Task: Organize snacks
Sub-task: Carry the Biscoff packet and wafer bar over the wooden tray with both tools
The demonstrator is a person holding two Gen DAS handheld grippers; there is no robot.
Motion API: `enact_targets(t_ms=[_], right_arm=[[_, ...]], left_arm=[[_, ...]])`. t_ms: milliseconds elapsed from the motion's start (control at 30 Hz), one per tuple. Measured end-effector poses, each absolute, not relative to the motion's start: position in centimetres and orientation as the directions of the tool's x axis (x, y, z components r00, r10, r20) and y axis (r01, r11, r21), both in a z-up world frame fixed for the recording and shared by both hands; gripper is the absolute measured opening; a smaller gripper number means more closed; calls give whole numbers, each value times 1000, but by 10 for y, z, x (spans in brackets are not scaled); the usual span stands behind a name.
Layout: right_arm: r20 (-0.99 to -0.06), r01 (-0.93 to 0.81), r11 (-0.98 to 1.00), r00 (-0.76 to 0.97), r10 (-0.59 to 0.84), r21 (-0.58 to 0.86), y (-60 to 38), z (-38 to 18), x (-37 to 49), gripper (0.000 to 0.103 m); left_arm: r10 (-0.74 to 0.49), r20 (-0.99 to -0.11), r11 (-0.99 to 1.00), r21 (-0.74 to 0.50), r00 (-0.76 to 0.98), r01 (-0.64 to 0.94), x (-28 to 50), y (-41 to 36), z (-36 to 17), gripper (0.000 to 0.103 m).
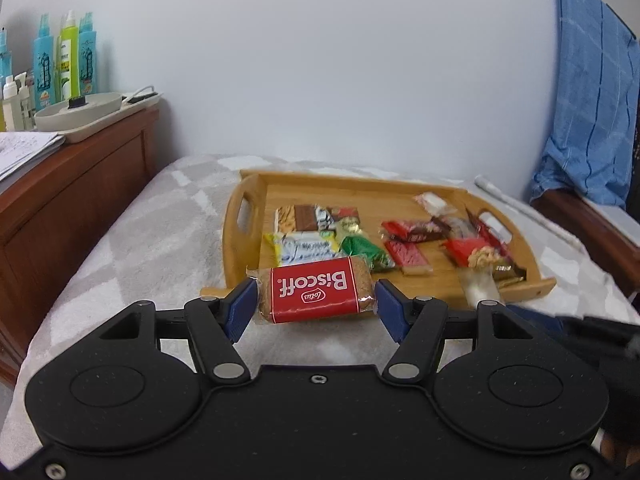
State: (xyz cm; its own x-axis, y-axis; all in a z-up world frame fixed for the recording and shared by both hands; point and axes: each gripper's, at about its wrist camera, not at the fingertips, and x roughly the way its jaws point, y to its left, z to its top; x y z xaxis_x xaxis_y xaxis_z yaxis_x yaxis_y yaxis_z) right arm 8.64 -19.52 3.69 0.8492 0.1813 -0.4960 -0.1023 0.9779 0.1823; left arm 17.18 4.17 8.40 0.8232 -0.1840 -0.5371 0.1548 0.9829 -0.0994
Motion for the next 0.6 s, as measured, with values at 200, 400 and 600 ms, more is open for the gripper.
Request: enact_targets(t_ms=[200,400,600], right_arm=[[-454,-89,968,870,190,234,-207,49,121,24],[-449,-71,955,871,200,288,-218,56,155,25],[-429,-80,955,880,202,285,-220,65,187,25]], left_arm=[[-198,-516,980,-77,833,184,183,33,87,62],[-206,-526,978,-76,825,196,202,22,87,62],[-204,-503,978,-68,840,197,234,14,105,62]])
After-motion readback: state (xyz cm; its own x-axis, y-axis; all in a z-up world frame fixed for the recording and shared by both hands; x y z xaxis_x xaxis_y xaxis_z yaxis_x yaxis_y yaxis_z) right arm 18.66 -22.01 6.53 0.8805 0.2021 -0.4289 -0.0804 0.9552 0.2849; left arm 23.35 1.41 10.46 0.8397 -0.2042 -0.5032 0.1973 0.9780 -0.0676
